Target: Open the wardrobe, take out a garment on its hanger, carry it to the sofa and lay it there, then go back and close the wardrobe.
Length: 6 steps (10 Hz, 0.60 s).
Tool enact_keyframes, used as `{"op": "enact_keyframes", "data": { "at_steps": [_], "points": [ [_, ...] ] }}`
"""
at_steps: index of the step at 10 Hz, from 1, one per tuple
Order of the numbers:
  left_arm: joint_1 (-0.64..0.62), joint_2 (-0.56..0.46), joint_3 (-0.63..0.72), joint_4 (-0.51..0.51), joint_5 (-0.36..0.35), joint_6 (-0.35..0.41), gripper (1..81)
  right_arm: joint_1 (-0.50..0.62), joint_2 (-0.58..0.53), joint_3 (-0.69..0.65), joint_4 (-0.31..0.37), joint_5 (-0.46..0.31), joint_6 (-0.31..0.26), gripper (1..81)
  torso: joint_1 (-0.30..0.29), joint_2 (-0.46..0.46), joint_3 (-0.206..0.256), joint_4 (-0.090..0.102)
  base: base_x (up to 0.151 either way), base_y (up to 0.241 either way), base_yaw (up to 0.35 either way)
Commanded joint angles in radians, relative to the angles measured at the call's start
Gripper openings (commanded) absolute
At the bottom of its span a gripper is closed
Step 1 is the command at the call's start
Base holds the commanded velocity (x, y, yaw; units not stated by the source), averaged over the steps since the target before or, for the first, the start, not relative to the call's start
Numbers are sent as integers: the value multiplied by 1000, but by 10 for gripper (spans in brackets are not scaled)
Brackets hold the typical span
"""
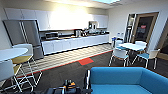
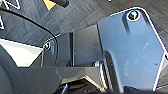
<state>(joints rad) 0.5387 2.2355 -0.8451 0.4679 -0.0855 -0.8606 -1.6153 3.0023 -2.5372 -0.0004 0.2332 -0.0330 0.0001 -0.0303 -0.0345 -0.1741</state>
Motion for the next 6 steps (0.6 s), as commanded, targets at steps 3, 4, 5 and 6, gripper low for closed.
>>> {"op": "enact_keyframes", "data": {
  "at_steps": [3,4,5,6],
  "points": [
    [-124,-19,49,46,-46,15,10,37,13,9,-15,-52,-4,811,0,0,0,0,0,0,-250],
    [-121,-20,49,46,-46,15,10,36,13,9,-13,-51,-4,811,0,0,0,0,0,0,-250],
    [-121,-25,49,48,-48,15,10,36,13,8,-13,-52,-5,811,0,0,0,0,0,0,-250],
    [-121,-25,52,48,-46,15,10,36,16,3,-13,-51,-5,811,0,0,0,0,0,0,-250]
  ]
}}
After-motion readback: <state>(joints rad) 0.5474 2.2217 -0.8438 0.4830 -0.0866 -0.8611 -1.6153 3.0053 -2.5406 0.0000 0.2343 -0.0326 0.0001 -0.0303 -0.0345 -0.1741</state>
